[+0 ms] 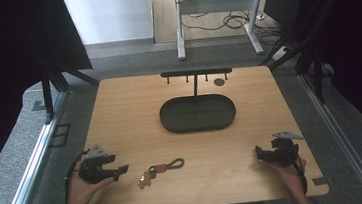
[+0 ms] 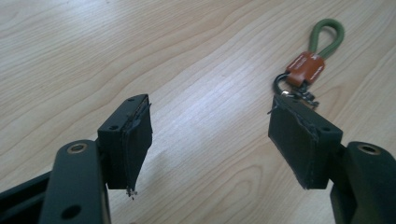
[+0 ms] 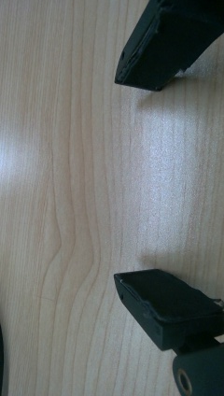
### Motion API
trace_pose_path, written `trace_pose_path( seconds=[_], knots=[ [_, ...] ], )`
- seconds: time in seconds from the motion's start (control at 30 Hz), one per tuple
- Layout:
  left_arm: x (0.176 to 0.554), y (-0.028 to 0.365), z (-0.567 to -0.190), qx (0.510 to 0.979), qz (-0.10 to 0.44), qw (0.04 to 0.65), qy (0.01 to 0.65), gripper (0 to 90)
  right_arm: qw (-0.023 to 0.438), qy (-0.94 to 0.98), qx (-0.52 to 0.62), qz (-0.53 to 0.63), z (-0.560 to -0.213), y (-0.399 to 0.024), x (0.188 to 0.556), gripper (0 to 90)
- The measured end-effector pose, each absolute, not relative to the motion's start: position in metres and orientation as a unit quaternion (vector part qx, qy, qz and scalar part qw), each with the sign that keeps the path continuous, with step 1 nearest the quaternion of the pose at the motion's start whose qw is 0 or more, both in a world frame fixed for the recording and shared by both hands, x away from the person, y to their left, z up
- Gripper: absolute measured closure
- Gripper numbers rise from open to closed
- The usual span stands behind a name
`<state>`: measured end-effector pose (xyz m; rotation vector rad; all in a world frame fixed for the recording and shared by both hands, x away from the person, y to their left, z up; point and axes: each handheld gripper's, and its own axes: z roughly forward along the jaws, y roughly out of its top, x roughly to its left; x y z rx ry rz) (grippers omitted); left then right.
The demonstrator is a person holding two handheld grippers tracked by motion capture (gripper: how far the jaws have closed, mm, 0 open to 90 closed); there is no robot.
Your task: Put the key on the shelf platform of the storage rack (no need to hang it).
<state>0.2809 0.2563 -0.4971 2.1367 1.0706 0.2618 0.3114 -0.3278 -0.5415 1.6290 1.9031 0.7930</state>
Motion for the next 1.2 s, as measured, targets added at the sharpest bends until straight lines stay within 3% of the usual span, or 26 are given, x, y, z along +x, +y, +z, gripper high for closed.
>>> trace_pose_path(
  seconds=[0.37,0.93,1.2],
  knots=[
    [0.279,0.254,-0.502,0.831,0.100,0.352,0.418,30.0,0.258,0.696,0.602,0.295,-0.541,-0.330,0.308,11.5],
    [0.278,0.263,-0.499,0.825,0.106,0.346,0.434,29.5,0.259,0.698,0.596,0.300,-0.541,-0.329,0.303,13.5],
    [0.274,0.248,-0.477,0.841,0.112,0.340,0.405,29.2,0.258,0.700,0.595,0.299,-0.541,-0.330,0.302,13.6]
  ],
)
